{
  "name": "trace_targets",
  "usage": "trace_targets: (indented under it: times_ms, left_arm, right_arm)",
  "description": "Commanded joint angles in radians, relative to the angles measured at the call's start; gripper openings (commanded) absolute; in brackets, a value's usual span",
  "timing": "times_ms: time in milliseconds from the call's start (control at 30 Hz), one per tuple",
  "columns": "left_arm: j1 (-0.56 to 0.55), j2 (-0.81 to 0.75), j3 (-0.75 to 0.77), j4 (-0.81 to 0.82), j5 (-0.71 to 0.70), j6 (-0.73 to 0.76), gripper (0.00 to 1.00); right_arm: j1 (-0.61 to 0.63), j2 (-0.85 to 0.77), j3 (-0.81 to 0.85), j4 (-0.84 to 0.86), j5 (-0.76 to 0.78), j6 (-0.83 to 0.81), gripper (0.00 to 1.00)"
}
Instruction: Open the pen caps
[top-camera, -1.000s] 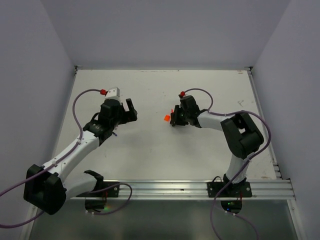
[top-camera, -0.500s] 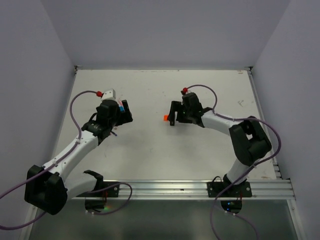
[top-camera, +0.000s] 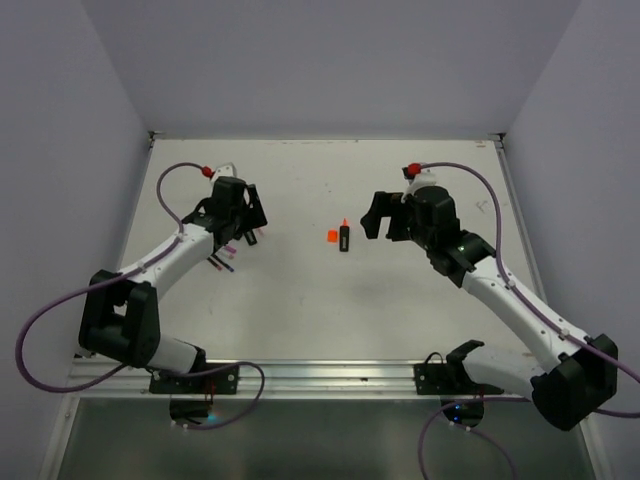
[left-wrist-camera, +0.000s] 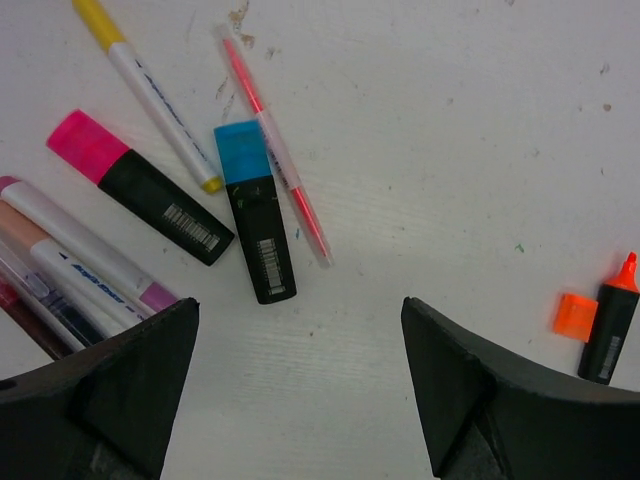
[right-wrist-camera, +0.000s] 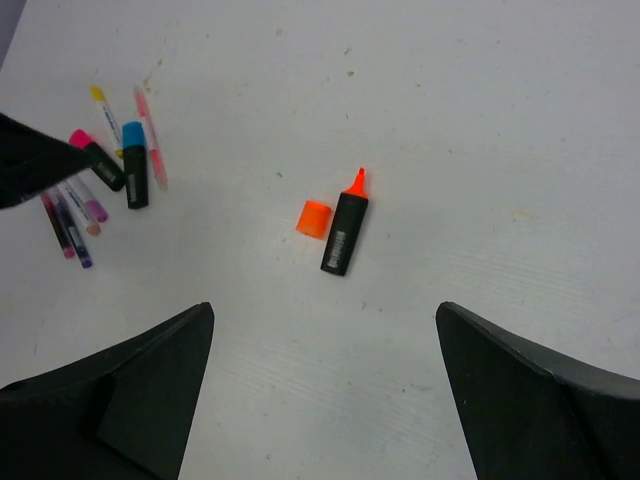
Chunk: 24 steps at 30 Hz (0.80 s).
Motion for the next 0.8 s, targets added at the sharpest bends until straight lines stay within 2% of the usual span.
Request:
trace_targets:
  times_ms: [0,367,767]
  left_arm:
    - [0.023,0.082,0.113,0.029,-0.039,-0.044,0.84]
    - [0.092,0.413,0.385,-0.027,-0.074,-0.064,0.65]
    - [0.148,0.646,0.538,-0.082,-0.03,-0.044,0.49]
  right_arm:
    - [0.0,-0.063,-0.052,-0.076,0.035,-0.043,0.98]
    - [0.0,-0.166,-0.138,-0.093,0.027,-0.043,0.97]
    - [0.0,-0.189,-0.161,-0.096,0.024,-0.048,0.97]
